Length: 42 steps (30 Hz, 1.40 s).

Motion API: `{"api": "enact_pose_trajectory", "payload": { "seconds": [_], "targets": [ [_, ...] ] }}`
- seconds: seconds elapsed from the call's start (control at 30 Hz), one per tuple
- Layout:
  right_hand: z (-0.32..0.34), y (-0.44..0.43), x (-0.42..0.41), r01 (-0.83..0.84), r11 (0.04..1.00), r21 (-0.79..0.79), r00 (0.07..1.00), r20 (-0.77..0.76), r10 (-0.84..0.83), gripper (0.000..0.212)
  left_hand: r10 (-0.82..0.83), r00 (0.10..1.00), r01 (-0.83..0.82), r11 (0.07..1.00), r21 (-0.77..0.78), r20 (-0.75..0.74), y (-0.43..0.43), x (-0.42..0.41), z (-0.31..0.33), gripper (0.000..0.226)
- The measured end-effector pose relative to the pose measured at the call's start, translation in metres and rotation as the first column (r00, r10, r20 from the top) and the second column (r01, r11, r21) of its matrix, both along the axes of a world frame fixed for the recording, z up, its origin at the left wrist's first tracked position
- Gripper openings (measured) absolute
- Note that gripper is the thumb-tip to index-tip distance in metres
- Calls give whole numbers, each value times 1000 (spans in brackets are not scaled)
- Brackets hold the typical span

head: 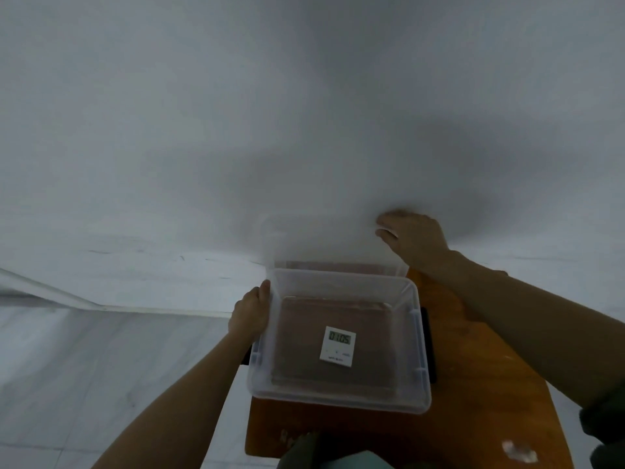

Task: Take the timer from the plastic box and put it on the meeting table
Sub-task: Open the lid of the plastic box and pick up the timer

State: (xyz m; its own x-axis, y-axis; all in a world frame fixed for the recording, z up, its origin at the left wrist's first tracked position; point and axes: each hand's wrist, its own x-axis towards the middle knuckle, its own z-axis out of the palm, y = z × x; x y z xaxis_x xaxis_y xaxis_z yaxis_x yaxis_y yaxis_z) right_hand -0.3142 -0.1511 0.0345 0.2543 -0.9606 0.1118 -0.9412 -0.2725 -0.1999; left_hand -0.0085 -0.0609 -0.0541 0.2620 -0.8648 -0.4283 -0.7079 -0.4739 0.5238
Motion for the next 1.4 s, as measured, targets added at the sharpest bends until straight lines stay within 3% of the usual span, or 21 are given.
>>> {"api": "enact_pose_trajectory", "payload": {
  "seconds": [0.1, 0.27, 0.43, 0.7, 0.93, 1.1, 1.2, 1.27, 1.33, 1.4],
  "targets": [
    [-6, 8, 2, -33, 989, -147, 996, -86, 20, 14, -12, 1000, 12, 1000, 7, 10, -1, 0, 0, 67],
    [-8, 11, 7, 2, 980, -198, 969, -240, -51, 11, -27, 999, 26, 999, 32, 32, -4, 2, 0, 65],
    [-5, 13, 15, 52, 988, -145, 979, -187, -79, 9, -44, 998, 43, 999, 20, 46, -7, 4, 7, 60],
    [-7, 35, 16, 75, 992, -103, 988, -126, -88, 35, -41, 999, 42, 998, 42, -21, -2, 12, 13, 55],
    [-4, 46, 21, 140, 990, 11, 984, -111, -137, 44, -63, 996, 65, 997, 38, -68, 10, 16, 20, 58],
    [-8, 56, 14, 191, 981, -39, 977, -94, -194, 47, -90, 992, 94, 995, 36, -88, 18, 22, 20, 62],
    [-3, 63, 16, 143, 980, -137, 988, -35, -149, 35, -118, 991, 119, 993, 7, -57, 21, 25, 18, 62],
    [-3, 72, 27, 141, 990, 31, 990, 24, -142, 31, -142, 989, 142, 990, -7, -47, 22, 24, 17, 55],
    [-17, 83, 43, 138, 944, 300, 990, -41, -132, 33, -159, 986, 159, 987, -9, -58, 26, 21, 15, 48],
    [-46, 94, 57, 173, 865, 472, 984, -124, -128, 35, -154, 985, 153, 988, -18, -82, 29, 20, 15, 47]
  ]
}}
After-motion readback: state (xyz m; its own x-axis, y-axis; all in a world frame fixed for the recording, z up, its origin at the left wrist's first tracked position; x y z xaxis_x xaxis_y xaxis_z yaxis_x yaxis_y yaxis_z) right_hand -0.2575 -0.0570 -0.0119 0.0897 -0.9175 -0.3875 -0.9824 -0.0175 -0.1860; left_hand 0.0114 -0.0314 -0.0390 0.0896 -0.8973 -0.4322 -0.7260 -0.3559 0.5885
